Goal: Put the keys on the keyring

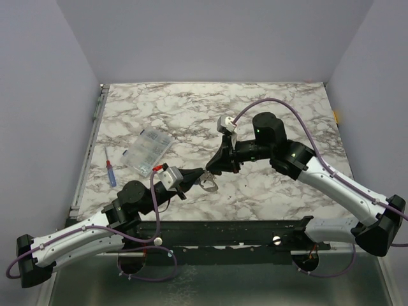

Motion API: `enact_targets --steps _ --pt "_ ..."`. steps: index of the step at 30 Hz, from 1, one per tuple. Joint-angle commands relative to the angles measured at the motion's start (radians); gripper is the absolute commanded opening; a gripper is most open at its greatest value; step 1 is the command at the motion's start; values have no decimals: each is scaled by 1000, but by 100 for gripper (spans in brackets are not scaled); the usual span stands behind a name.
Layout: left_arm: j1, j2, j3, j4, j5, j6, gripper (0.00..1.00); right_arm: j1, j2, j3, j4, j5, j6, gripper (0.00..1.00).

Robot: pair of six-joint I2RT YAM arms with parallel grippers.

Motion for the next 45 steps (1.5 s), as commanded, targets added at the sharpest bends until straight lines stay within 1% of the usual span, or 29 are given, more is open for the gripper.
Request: enact_targets --steps 1,7,11,15,20,23,28,32,37,39,42,45 --pt "-4 -17 3 38 32 14 0 8 12 0 30 63 -10 1" --pt "-3 -18 2 37 46 23 0 8 -7 18 26 107 -45 1" --pt "-3 -22 3 37 47 22 0 8 29 29 6 63 -50 1" --pt "-4 -30 1 38 42 22 0 8 41 9 21 8 -33 1" --pt "-3 -33 0 37 38 25 0 8 34 -2 7 -4 -38 1" --pt "-3 -31 -1 35 34 30 0 6 9 4 -21 38 -57 1" --pt "-3 -31 1 23 37 42 0 6 -27 33 -118 178 -124 1" --pt "-4 -22 8 -12 41 71 0 6 -56 43 -124 223 -133 1" --pt "-3 3 22 -66 62 120 0 6 -63 61 -86 215 -129 1" --pt "-5 5 23 -72 91 129 0 6 -54 64 -58 200 -125 1" --pt "-3 2 23 -72 132 125 0 6 -7 81 -42 154 -125 1" --pt "-3 -9 21 -71 134 119 0 6 57 94 -47 97 -123 0"
